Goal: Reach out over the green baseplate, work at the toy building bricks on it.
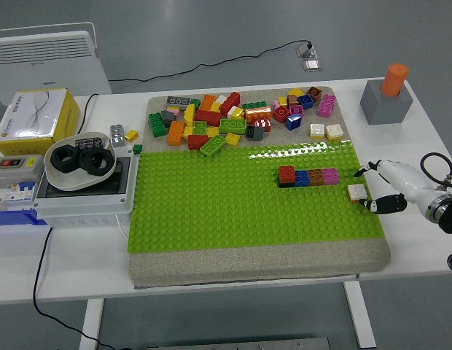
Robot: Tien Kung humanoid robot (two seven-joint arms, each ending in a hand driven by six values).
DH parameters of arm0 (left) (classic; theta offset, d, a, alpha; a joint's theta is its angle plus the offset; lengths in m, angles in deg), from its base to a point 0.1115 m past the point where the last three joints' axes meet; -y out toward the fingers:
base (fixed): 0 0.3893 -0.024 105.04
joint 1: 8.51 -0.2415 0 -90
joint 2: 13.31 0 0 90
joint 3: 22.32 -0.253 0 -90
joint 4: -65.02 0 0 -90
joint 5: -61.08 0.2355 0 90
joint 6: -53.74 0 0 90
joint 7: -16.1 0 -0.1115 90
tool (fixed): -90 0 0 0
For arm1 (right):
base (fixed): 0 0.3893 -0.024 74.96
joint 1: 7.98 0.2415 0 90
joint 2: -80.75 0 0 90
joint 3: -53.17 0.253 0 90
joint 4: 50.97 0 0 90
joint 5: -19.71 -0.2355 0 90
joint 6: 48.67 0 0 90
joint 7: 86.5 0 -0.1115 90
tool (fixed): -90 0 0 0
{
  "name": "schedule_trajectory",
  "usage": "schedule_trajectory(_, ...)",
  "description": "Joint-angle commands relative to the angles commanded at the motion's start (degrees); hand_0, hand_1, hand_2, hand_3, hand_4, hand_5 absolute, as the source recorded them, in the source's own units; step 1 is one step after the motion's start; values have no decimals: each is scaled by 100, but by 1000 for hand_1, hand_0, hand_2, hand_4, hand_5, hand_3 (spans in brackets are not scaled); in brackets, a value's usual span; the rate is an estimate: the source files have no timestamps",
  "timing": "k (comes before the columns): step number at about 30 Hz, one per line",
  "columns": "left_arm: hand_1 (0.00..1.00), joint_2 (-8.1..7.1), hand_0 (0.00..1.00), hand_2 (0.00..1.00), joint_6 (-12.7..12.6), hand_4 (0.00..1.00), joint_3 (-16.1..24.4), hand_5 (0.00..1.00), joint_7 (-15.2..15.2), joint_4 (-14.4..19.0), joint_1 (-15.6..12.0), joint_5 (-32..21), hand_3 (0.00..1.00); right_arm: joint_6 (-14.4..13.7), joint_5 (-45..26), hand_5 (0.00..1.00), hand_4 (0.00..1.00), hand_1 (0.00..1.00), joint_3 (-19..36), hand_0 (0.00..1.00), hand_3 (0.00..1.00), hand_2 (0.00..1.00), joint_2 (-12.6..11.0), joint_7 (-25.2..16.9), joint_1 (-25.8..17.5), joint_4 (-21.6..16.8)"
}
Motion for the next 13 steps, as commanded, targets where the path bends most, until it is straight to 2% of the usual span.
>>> schedule_trajectory(13, 673, -8, 694, 711, 32, 857, 11, 998, 0, 0, 8, 34, 800, 7, -35, 165, 737, 900, -49, 907, 707, 873, -21, -9, 18, 20)
